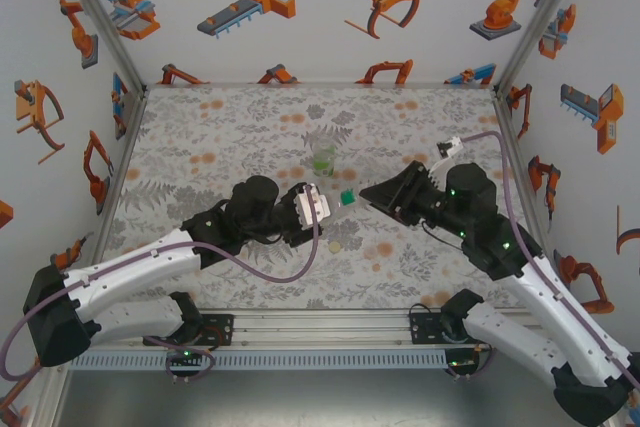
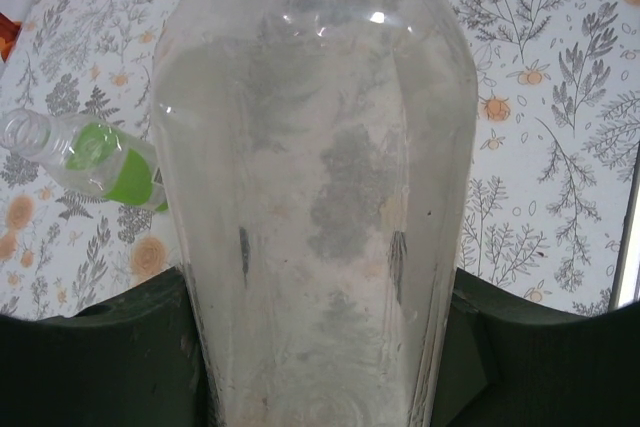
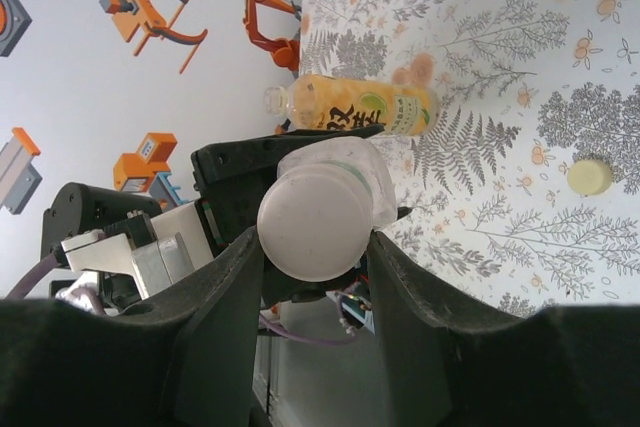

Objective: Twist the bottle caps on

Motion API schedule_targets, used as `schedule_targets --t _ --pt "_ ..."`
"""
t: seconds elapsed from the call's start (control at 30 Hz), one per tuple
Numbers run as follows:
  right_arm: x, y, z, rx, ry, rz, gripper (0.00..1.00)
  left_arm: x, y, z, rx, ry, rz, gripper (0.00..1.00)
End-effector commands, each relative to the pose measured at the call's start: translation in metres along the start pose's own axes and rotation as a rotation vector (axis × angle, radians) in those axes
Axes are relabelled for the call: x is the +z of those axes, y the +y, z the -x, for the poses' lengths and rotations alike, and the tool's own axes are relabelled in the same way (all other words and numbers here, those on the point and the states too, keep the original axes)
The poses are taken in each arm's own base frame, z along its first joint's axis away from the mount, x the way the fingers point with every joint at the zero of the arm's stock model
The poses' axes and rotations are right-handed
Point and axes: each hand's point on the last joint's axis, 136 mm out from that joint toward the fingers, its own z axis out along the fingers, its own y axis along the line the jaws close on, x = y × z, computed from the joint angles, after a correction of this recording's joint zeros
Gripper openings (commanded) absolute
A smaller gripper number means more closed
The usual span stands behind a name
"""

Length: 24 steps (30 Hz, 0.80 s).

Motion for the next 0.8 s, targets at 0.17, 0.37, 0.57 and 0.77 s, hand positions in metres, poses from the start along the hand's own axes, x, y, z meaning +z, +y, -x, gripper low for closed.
schedule_targets --t 0.17,0.37,0.57,0.77 --pt "-0.019 0.020 0.004 -0.333 -0.064 0.110 0.55 -0.018 -0.006 0.037 0.022 -0.148 -0.045 0.00" --pt "-0.040 0.049 -0.013 -0.690 -0.018 0.236 0.60 -0.029 -0.031 0.037 0.029 -0.156 -0.177 0.00" --pt "-0.073 0.078 -0.054 -1.079 0.071 0.501 0.55 -0.037 -0.053 0.028 0.020 -0.107 -0.306 0.00" --pt "-0.085 0.067 -0.090 -1.367 0.200 0.651 0.57 -0.044 -0.068 0.026 0.006 -0.106 -0.392 0.00"
